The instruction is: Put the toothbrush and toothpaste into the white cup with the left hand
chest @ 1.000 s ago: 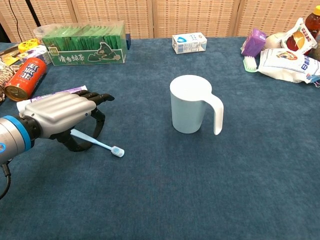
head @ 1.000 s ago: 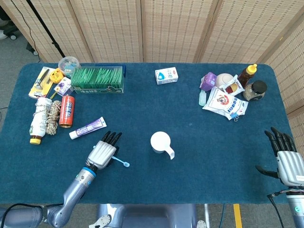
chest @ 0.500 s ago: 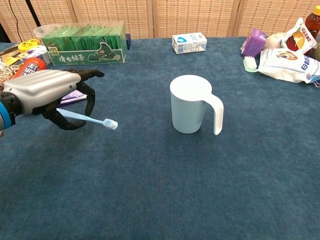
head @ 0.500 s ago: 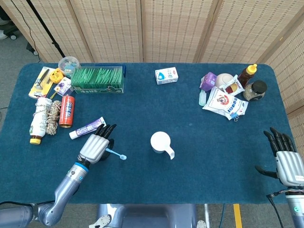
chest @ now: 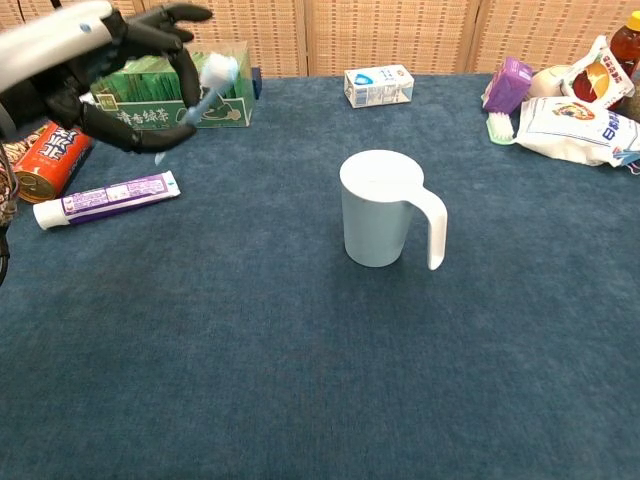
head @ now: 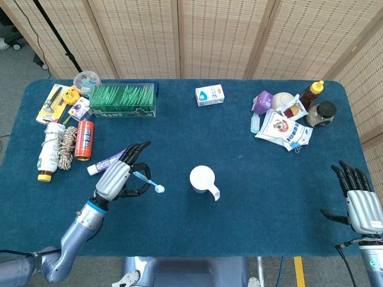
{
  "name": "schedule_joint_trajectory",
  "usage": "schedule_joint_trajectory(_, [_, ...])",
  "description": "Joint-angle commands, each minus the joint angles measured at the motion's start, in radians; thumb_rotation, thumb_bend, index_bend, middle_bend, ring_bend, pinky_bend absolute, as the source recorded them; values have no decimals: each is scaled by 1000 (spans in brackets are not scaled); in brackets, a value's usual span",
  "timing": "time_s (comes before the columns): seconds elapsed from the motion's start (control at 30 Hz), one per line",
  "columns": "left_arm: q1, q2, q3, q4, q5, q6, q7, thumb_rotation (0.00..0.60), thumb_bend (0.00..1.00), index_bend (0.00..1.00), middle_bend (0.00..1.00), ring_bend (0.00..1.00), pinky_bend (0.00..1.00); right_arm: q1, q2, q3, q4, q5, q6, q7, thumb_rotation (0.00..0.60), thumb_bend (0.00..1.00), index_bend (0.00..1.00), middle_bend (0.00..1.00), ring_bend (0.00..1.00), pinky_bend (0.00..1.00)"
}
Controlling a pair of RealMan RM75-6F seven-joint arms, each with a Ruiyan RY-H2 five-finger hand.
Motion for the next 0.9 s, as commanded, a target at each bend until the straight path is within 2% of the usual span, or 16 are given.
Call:
schedule_joint_trajectory(0.03, [1, 10, -28, -24, 28, 38, -64, 600, 345, 589, 0, 0, 0, 0, 0, 0, 0, 0, 0, 1, 600, 0, 0, 0, 0, 0])
schedule_joint_trajectory(0.2, [-20, -7, -51, -85, 10, 22, -152, 600, 345, 589, 0, 0, 0, 2, -1, 0, 2, 1, -4, 0, 600, 0, 0, 0, 0, 0])
schedule_joint_trajectory(0.27, [-44, -27, -61, -113, -15, -17, -185, 600, 345, 589, 0, 0, 0, 3, -2, -2, 1, -1, -5, -2, 600, 0, 0, 0, 0, 0])
schedule_joint_trajectory(0.43, [-97, -76, -89, -137, -78, -95, -169, 600, 343, 589, 0, 0, 0, 4, -2, -1, 3, 2, -9, -4, 600, 0, 0, 0, 0, 0])
schedule_joint_trajectory(0.57, [-123, -110, -112, -143, -106, -117, -150, 600, 340, 589, 0, 0, 0, 5, -1, 1, 5, 8, -12, 2, 600, 0, 0, 0, 0, 0])
schedule_joint_trajectory(0.9, [-199, -227, -176, -76, -231, -167, -29, 600, 337, 589, 0, 0, 0, 13, 0, 1, 13, 12, -31, 16, 600, 0, 0, 0, 0, 0])
